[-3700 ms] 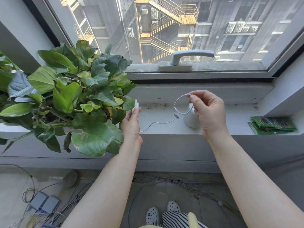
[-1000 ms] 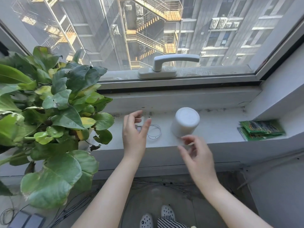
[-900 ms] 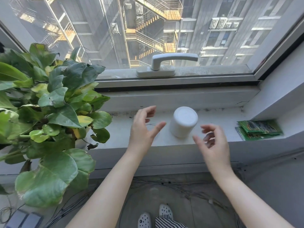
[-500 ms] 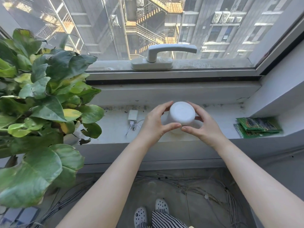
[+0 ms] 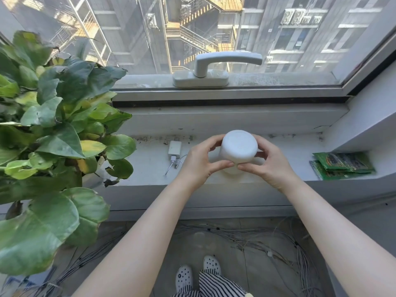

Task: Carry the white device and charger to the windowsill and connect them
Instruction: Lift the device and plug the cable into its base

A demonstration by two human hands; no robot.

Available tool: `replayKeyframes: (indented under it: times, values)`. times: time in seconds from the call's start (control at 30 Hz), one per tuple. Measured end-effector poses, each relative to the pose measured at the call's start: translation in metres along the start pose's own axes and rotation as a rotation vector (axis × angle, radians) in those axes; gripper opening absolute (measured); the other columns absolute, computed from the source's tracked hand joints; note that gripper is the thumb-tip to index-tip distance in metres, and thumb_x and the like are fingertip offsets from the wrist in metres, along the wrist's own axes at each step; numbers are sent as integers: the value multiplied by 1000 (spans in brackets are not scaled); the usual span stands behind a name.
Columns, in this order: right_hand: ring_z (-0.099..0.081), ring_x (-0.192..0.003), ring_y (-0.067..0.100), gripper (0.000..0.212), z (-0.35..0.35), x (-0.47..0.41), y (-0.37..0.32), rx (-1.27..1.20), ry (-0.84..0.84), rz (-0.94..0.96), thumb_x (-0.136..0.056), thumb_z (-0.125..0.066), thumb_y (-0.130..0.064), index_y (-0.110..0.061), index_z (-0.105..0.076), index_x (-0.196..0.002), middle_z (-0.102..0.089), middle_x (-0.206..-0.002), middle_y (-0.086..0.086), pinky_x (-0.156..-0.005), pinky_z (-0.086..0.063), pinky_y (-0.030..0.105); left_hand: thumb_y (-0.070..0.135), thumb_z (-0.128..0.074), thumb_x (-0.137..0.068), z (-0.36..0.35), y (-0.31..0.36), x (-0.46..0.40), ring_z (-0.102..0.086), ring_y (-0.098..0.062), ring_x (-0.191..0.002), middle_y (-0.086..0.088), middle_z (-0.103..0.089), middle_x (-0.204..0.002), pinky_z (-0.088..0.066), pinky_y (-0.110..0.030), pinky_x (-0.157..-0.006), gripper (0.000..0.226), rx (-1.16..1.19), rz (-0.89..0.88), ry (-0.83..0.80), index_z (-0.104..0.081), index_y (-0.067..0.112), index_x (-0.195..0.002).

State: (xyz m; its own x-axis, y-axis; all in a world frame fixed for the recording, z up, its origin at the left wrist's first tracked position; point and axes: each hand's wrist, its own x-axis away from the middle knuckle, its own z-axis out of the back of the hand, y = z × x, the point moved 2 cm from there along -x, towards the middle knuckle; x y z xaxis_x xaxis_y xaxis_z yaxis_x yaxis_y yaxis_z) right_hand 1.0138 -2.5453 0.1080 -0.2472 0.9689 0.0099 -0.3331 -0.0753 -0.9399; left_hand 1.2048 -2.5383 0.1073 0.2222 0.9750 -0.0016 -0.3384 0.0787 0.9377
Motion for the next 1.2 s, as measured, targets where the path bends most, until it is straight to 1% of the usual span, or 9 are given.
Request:
replayKeyframes:
  times: [0.13, 0.3, 0.43, 0.57, 0.73, 0.87, 0.97, 1.07, 1.2]
  values:
    - [-65, -105, 13, 56, -1, 0, -12, -100, -65, -58, -60, -79, -40, -34, -62, -113, -70, -115, -4, -86, -52, 25, 34, -78, -69, 6, 4, 4, -61, -7, -113, 6, -68, -118, -47, -31, -101, 52, 132, 107, -31, -59, 23, -115]
    - [-68, -96, 7, 36, -10, -2, -26, -121, -175, -212, -73, -66, -47, -29, -67, -104, -74, -102, -5, -84, -53, 30, 33, -75, -75, 14, 13, 10, -70, -8, -90, -1, -74, -102, -53, -21, -72, 42, 302, 323, 9, -62, 14, -110]
    - [-68, -105, 18, 54, -18, -1, -31, -116, -190, -317, -75, -60, -63, -22, -68, -109, -74, -110, 0, -93, -53, 42, 35, -70, -79, 16, 16, 13, -72, -11, -81, -6, -72, -99, -56, -22, -65, 46, 449, 479, 27, -62, 5, -113]
    - [-64, -114, 21, 66, -22, 3, -29, -257, -221, -320, -73, -57, -67, -22, -62, -121, -68, -124, 5, -95, -52, 40, 43, -67, -79, 19, 18, 14, -73, -15, -74, -9, -73, -97, -55, -23, -61, 42, 560, 591, 55, -62, 8, -103]
    - [-57, -124, 21, 90, -27, 12, -23, -470, -341, -174, -64, -78, -51, -23, -42, -142, -59, -136, 6, -98, -49, 35, 51, -64, -79, 19, 19, 14, -74, -24, -87, -16, -73, -103, -58, -30, -70, 53, 642, 633, 99, -61, 7, -108]
    - [-62, -112, 16, 94, -30, 11, -20, -528, -260, -196, -59, -85, -34, -20, -43, -141, -66, -123, 2, -88, -50, 26, 52, -63, -80, 15, 19, 15, -73, -27, -91, -19, -72, -105, -58, -35, -80, 63, 697, 638, 90, -58, 1, -117]
    - [-62, -112, 17, 99, -29, 10, -19, -570, -205, -215, -53, -89, -35, -17, -45, -140, -67, -121, 3, -89, -49, 25, 52, -61, -81, 13, 21, 16, -73, -26, -90, -19, -72, -106, -58, -36, -82, 64, 696, 626, 71, -56, 1, -119]
    - [-63, -110, 16, 100, -28, 10, -18, -586, -188, -223, -51, -90, -35, -15, -46, -139, -68, -119, 2, -88, -49, 23, 47, -61, -83, 13, 23, 14, -73, -17, -85, -15, -69, -112, -58, -26, -74, 60, 591, 555, 145, -52, 3, -123]
    - [-65, -107, 15, 86, -27, 13, -13, -589, -190, -232, -60, -82, -21, -14, -47, -138, -69, -115, 2, -85, -51, 24, 39, -66, -83, 20, 22, 11, -60, -10, -113, 0, -59, -129, -48, -27, -97, 56, 299, 363, 239, -52, 14, -130]
